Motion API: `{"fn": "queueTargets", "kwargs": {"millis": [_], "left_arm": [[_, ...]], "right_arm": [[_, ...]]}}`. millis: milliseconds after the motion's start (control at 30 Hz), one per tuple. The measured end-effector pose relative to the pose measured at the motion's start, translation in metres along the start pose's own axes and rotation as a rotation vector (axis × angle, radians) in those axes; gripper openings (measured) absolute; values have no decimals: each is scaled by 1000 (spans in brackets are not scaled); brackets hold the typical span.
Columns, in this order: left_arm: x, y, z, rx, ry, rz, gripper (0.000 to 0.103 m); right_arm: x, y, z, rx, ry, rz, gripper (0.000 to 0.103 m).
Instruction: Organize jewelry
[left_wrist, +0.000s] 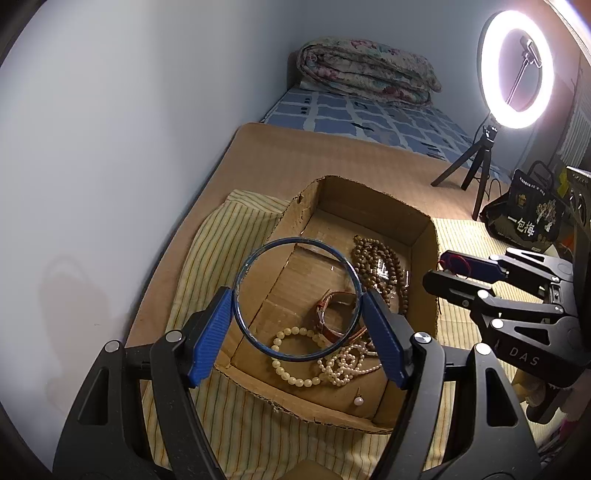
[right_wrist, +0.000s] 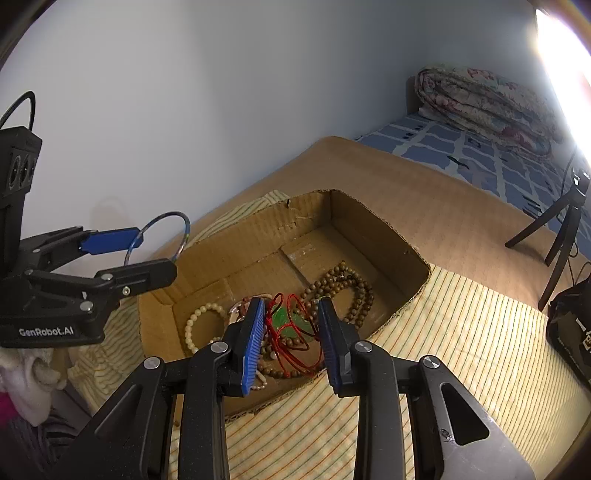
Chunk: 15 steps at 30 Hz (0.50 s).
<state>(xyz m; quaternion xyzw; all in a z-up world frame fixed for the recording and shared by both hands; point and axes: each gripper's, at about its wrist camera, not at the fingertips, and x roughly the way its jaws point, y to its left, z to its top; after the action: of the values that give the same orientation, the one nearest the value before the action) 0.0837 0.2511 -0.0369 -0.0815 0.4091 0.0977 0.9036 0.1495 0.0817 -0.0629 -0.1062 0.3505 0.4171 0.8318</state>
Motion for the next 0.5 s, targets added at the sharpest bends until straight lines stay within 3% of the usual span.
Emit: {"fn": "queueTargets", "kwargs": {"millis": [100,167,200,500], "left_arm": [[3,0,0,-7,13,7,74],[5,0,1,-12,15,11,76],[5,0,1,-14,14,14,79],[4,0,1,-15,16,23,81]], "right_arm": [[1,-1,1,3,-4,-3,34],[1,-2,1,2,-10,-21,63],[0,-2,1,2,-18,-30,66],[-5,-8,1,19,-23,-52,68]]}}
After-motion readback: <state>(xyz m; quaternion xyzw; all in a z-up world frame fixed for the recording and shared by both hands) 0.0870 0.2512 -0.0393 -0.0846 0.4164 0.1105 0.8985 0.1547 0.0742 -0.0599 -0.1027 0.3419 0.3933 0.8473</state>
